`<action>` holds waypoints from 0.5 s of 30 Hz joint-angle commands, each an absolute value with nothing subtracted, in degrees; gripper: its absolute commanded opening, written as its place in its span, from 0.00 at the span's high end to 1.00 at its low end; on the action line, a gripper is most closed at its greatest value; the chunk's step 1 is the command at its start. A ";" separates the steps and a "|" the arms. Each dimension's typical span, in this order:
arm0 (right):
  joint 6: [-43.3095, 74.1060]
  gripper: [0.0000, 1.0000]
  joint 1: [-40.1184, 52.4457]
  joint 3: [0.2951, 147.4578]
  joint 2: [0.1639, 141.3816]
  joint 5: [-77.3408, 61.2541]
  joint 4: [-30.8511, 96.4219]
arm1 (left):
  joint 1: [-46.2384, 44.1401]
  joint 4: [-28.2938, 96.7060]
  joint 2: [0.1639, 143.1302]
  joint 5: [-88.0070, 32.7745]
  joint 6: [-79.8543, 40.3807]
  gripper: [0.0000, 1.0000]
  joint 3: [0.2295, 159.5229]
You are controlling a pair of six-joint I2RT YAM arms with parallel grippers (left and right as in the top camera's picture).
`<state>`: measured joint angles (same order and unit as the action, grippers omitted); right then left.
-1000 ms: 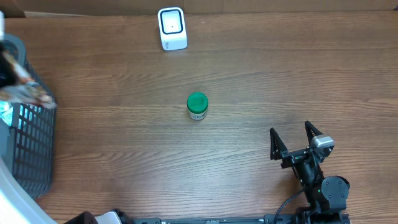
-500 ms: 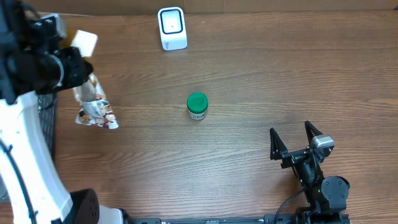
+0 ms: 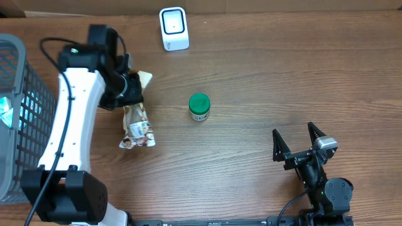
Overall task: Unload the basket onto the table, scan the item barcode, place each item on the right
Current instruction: 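Lift the snack bag out and carry it toward the scanner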
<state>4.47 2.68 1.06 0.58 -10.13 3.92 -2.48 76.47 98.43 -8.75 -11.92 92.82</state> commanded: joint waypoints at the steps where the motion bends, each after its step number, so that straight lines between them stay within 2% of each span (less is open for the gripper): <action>1: 4.45 0.00 2.94 0.45 0.16 -10.17 3.57 | -3.51 70.24 98.19 -8.25 -17.30 0.95 85.08; 12: 4.43 0.00 2.94 0.45 0.16 -10.17 3.60 | -3.53 56.25 98.19 -8.38 -19.81 0.95 73.28; 15: 4.43 0.00 2.94 0.45 0.16 -10.17 3.57 | -3.53 54.94 98.19 -8.38 -19.29 0.90 72.73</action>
<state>4.49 2.66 1.06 0.58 -10.11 3.95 -3.31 55.79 98.52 -8.54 -19.16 73.65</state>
